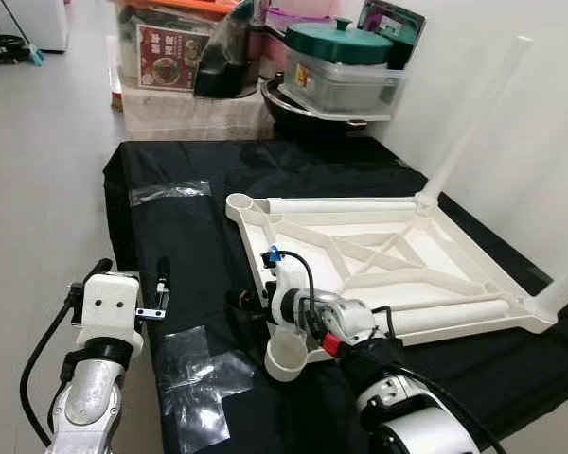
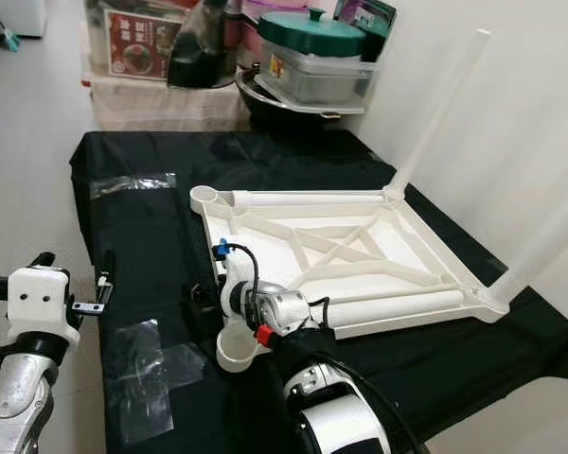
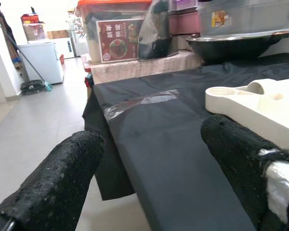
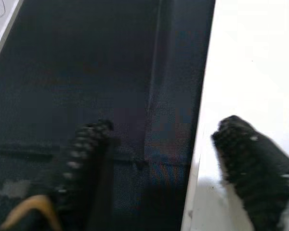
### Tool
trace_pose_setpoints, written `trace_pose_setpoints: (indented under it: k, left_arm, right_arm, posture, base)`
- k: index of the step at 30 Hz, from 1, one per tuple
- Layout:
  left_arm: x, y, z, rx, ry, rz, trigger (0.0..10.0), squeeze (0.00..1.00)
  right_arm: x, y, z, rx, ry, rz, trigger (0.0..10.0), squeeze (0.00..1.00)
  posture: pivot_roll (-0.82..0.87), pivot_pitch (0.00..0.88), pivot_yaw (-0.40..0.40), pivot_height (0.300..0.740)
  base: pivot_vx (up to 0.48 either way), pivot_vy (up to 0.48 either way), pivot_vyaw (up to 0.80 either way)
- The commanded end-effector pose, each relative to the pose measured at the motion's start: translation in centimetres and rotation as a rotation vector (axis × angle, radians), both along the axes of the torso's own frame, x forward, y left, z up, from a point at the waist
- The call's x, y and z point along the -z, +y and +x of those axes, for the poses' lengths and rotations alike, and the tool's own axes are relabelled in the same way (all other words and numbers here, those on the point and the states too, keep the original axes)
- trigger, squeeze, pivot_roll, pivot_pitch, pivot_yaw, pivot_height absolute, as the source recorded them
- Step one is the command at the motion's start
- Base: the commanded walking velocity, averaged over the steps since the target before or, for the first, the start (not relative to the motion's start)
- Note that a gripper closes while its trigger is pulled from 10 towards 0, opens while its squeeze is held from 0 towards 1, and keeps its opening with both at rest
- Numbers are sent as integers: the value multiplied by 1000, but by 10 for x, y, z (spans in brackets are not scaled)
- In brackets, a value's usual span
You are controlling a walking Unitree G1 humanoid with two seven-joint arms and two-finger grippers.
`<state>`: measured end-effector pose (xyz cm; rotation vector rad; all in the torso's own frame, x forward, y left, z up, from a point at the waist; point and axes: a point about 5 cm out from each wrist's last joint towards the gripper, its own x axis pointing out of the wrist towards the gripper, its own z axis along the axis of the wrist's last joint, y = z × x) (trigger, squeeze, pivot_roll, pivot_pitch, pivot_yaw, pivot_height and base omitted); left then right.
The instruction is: Building children table
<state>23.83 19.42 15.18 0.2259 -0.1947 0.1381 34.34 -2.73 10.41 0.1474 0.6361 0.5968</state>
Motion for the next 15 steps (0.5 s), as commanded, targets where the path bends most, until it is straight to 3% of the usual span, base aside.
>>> trace_pose_setpoints:
  k: [1,5,15]
  left_arm:
    - [3,-5,2,10,19,3,10000,0]
    - [4,-4,1,8,29,7,10000,0]
    - [9,-6,3,14,55,16,10000,0]
  right_arm:
    - [22,4,-11,-31,81,-42,0,0]
    - [28,3,-12,-44,83,-70,0,0]
    - [37,-20,-10,-113,50,-168,0,0]
  posture:
    - [146,0,-201,740]
    - [146,0,-202,740]
    - [138,0,-200,740]
  base:
    - [0,0,0]
    - [0,0,0]
    - [0,0,0]
